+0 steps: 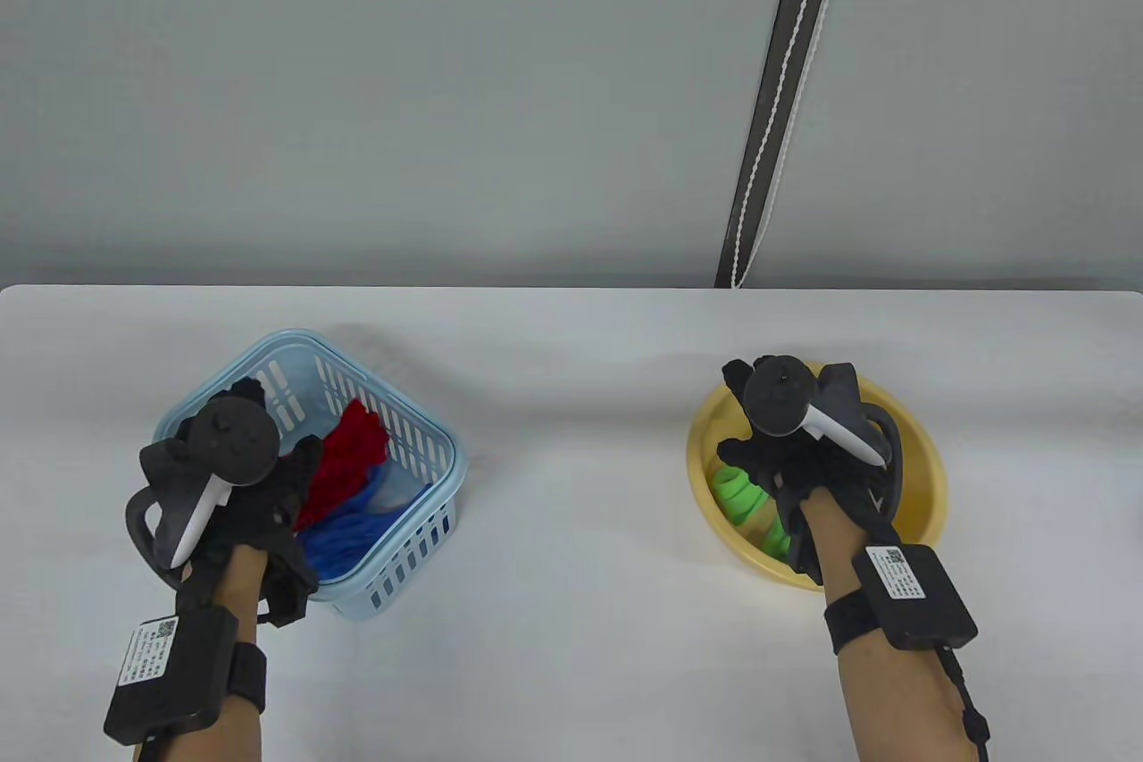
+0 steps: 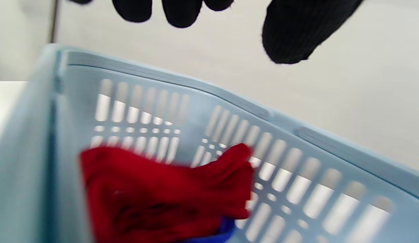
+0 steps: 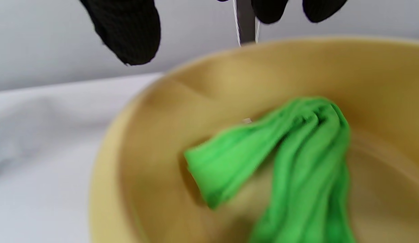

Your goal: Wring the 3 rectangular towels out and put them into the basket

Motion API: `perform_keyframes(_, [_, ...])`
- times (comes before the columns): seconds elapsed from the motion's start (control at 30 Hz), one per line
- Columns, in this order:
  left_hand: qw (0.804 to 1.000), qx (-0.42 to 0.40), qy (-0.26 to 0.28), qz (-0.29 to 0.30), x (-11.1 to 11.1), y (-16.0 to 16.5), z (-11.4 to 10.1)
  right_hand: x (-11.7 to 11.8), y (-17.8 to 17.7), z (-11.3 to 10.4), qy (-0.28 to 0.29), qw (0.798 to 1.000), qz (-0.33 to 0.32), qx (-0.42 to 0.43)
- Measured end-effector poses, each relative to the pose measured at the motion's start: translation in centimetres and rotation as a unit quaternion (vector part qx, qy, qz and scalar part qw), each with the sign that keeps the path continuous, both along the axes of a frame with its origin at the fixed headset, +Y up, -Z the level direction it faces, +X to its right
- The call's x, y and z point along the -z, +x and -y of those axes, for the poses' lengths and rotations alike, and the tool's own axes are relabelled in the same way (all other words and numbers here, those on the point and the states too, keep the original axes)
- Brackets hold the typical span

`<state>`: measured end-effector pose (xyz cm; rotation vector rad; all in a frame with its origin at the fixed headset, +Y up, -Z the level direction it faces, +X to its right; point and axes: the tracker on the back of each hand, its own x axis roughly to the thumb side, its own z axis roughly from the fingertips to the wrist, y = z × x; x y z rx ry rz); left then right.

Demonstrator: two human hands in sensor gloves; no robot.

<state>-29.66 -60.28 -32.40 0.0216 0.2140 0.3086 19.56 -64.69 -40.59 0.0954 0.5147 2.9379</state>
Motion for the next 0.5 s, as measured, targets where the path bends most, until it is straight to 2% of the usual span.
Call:
perform_keyframes(0.17, [0.995,-0.01,0.027,0.096,-0.5,3.4,-1.1,1.5,0.5,1.8,-0.054,0.999,0.004,-0.004])
perform_keyframes(0.3, [0.982,0.001,0.028,0.186,-1.7,7.8,-2.0,2.4,0.5,3.6,-0.1,0.993,0.014,-0.056])
perform_keyframes(0.5, [0.958,0.007,0.042,0.284,-4.2,13.3,-1.3,2.9,-0.1,6.3,-0.165,0.98,-0.002,-0.111])
